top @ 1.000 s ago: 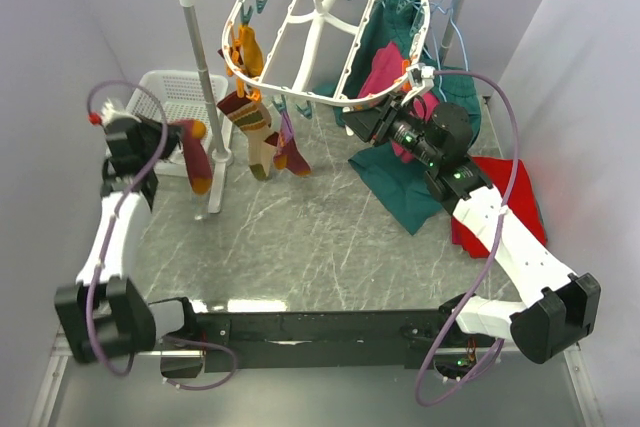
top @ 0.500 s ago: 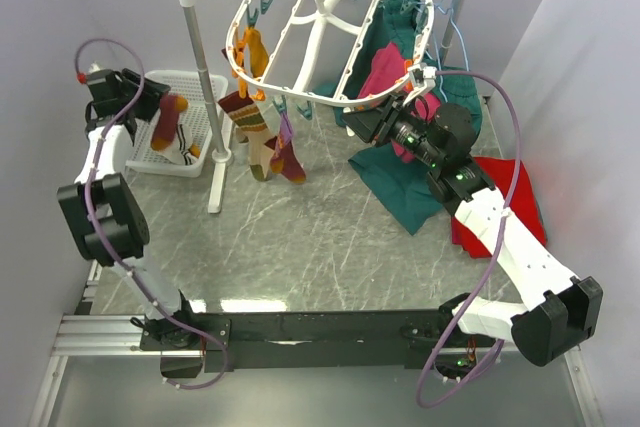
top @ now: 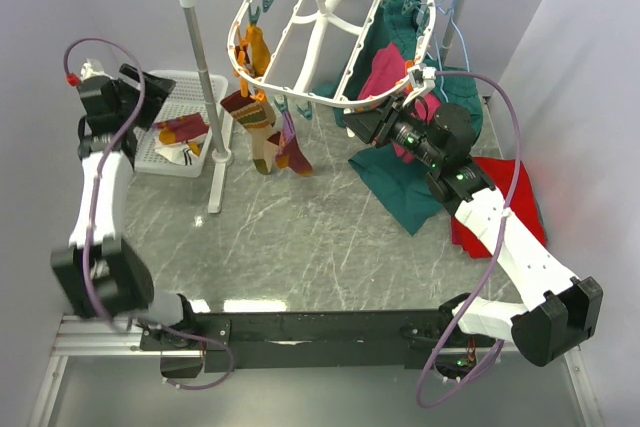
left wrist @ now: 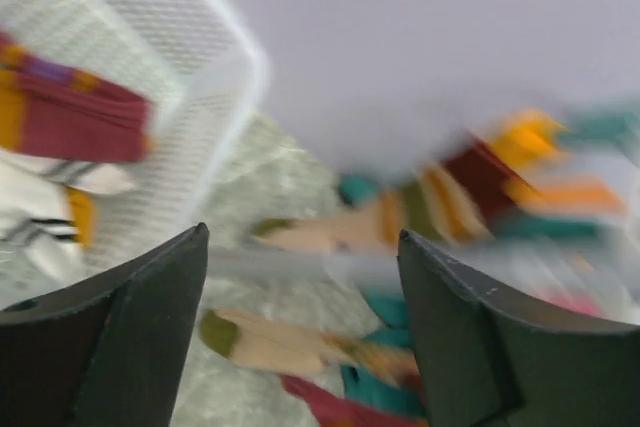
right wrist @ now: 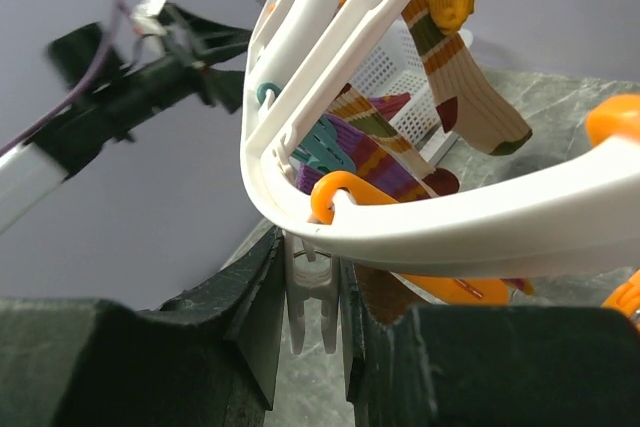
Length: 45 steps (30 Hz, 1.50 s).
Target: Remove the socks clipped to the hanger
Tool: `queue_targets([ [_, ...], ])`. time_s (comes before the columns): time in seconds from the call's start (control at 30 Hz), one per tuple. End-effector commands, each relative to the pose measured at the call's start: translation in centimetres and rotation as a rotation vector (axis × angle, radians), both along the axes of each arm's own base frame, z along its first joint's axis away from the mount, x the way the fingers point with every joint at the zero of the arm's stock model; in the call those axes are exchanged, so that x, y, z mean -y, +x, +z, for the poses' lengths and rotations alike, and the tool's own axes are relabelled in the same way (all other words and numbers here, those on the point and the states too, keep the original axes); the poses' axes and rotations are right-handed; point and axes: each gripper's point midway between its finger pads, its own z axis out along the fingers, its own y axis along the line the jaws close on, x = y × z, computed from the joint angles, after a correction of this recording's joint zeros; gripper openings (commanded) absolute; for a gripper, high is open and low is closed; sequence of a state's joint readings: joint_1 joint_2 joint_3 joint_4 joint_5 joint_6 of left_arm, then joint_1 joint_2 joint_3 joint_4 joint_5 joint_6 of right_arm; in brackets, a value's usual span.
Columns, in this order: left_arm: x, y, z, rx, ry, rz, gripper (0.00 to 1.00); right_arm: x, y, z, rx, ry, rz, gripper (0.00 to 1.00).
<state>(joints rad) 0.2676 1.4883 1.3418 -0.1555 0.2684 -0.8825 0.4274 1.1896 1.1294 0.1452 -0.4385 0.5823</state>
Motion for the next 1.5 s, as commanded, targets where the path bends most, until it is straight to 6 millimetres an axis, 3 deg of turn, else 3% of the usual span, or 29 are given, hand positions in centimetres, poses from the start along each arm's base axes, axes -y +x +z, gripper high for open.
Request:
queue_targets([
  [0.0,6.0,-4.3,2.8,0.131,0.050,-0.110,0.77,0.3,-1.4,1.2,0.020,-0.006,0.026,0.01],
  [0.03,7.0,-5.0,2.5,0.135,0.051,-0.131,0.75,0.3,-1.5,1.2,0.021,-0.007,0.027,0.01],
  [0.13,13.5,-8.5,0.9,0.172,0.025,-0.296,0.69,0.5,-1.7,1.4,0.026,-0.011,0.025,0.01],
  [0.33,20.8,-15.2,-2.4,0.254,-0.023,-0.451,0.54,0.8,-1.9,1.2,0.028,-0.024,0.017,0.02],
  [0.37,21.4,-16.0,-4.6,0.224,-0.030,-0.462,0.50,0.8,-2.0,1.2,0.027,-0.024,0.016,0.02],
  [0.4,21.8,-16.6,-3.7,0.280,-0.041,-0.464,0.50,0.9,-2.1,1.2,0.027,-0.024,0.014,0.02],
  [0.43,23.1,-17.5,-4.2,0.290,-0.042,-0.502,0.51,0.9,-2.1,1.2,0.030,-0.024,0.012,0.02],
  [0.53,25.4,-18.4,-6.2,0.290,0.006,-0.567,0.69,1.0,-2.2,1.1,0.027,-0.024,0.013,0.02],
  [0.57,26.0,-18.3,-6.5,0.284,0.024,-0.586,0.82,1.0,-2.2,1.1,0.027,-0.024,0.014,0.03],
  [0.6,26.5,-17.7,-8.0,0.244,0.063,-0.598,0.87,1.0,-2.3,1.2,0.030,-0.024,0.014,0.03],
  [0.67,27.6,-17.1,-8.3,0.234,0.087,-0.640,0.94,1.1,-2.3,1.3,0.031,-0.025,0.012,0.03],
  [0.73,28.5,-16.2,-9.9,0.195,0.125,-0.671,0.95,1.1,-2.4,1.3,0.032,-0.029,0.011,0.03],
  [0.83,29.2,-15.0,-9.8,0.218,0.191,-0.680,0.96,1.3,-2.6,1.5,0.036,-0.035,0.007,0.03],
  [0.93,28.5,-13.5,-9.0,0.272,0.279,-0.616,0.96,1.5,-2.8,1.6,0.040,-0.042,0.001,0.04],
  [1.07,28.1,-13.1,-8.3,0.388,0.358,-0.601,0.93,1.6,-2.9,1.6,0.043,-0.043,-0.001,0.04],
  [1.1,28.4,-13.2,-7.0,0.467,0.369,-0.606,0.93,1.5,-3.0,1.5,0.041,-0.043,0.003,0.04],
  [1.2,28.7,-13.7,-6.1,0.598,0.395,-0.618,0.89,1.4,-2.9,1.3,0.038,-0.040,0.007,0.05],
  [1.33,28.3,-12.7,-6.8,0.626,0.473,-0.584,0.83,1.2,-3.0,1.2,0.030,-0.033,0.020,0.04],
  [1.43,29.1,-11.8,-6.8,0.627,0.504,-0.609,0.73,1.3,-3.0,1.4,0.032,-0.035,0.016,0.05],
  [1.47,29.4,-11.4,-6.5,0.629,0.502,-0.610,0.63,1.3,-3.0,1.4,0.033,-0.036,0.016,0.05],
])
